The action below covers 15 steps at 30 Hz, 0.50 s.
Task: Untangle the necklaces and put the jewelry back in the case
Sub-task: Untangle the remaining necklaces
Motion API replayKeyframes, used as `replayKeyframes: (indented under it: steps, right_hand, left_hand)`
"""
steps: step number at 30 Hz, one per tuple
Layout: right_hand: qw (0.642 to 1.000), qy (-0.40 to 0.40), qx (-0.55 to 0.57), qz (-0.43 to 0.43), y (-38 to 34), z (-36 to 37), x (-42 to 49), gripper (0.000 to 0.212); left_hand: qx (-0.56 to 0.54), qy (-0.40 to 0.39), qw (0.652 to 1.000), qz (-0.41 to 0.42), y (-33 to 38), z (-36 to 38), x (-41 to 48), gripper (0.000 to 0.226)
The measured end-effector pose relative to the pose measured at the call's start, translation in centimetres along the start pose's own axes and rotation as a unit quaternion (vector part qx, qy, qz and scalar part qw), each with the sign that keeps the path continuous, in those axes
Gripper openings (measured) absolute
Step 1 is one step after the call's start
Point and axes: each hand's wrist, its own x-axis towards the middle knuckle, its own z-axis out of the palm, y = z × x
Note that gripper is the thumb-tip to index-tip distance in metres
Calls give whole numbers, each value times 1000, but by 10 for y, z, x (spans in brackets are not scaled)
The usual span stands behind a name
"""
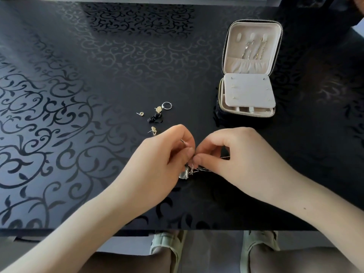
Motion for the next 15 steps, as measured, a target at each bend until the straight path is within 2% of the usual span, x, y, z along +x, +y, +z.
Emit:
replayKeyframes:
  steps: [2,8,15]
  right_hand:
    - [1000,1,16,10,0,0,2,6]
    - [983,-41,157,89,2,-8,6,8]
    - [974,-75,179,115,-1,-11,8,9]
  left_hand:
    - [1,0,1000,1,0,0,0,14]
    - [-4,-12,1000,-11,-1,0,1,15]
    - [-70,-17,995,-76,1,-3,4,5]
